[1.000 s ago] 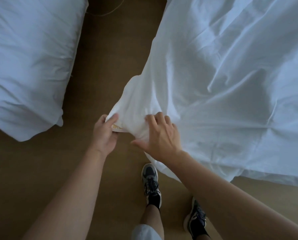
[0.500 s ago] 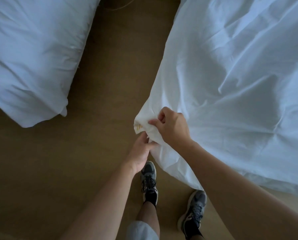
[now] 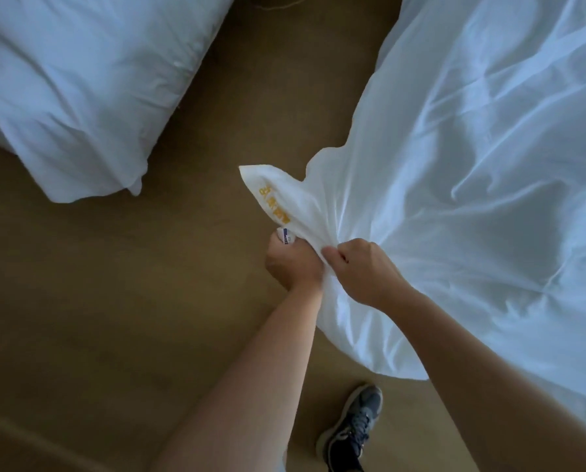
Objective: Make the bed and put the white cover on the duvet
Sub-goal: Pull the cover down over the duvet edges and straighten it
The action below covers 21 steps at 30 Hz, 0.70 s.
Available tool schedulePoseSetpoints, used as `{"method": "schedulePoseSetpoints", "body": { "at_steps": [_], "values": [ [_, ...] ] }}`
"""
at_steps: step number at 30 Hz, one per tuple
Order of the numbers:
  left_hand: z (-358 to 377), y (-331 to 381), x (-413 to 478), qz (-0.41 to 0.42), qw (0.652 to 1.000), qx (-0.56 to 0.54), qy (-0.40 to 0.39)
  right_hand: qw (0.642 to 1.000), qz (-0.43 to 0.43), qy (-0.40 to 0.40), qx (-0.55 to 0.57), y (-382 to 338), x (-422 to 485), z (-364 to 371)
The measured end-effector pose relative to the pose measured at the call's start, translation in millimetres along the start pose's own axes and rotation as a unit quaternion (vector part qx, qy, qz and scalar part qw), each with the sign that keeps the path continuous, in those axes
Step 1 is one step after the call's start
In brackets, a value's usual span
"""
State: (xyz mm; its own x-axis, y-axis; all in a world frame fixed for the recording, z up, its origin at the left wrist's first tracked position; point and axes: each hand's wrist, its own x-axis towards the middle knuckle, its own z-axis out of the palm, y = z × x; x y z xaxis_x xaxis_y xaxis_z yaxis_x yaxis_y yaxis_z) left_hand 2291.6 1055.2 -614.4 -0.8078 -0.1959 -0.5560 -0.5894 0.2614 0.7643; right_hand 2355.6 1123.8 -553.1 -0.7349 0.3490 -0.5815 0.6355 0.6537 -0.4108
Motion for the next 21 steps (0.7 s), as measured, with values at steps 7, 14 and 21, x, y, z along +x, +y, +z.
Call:
{"method": "schedulePoseSetpoints", "body": {
  "at_steps": [7,14,21],
  "values": [
    [16,2,7,-0.077,0.993,0.091,-0.006,0.998,0.019,-0.036,-0.046,-16,26,-15],
    [10,-9,6,-0.012,0.991,0.134,0.016,0.969,-0.055,0.198,-0.14,-48,59,-37],
    [6,-13,16,0.005,0.993,0.118,0.03,0.993,-0.012,0.093,-0.073,-14,65,-22]
  ]
}}
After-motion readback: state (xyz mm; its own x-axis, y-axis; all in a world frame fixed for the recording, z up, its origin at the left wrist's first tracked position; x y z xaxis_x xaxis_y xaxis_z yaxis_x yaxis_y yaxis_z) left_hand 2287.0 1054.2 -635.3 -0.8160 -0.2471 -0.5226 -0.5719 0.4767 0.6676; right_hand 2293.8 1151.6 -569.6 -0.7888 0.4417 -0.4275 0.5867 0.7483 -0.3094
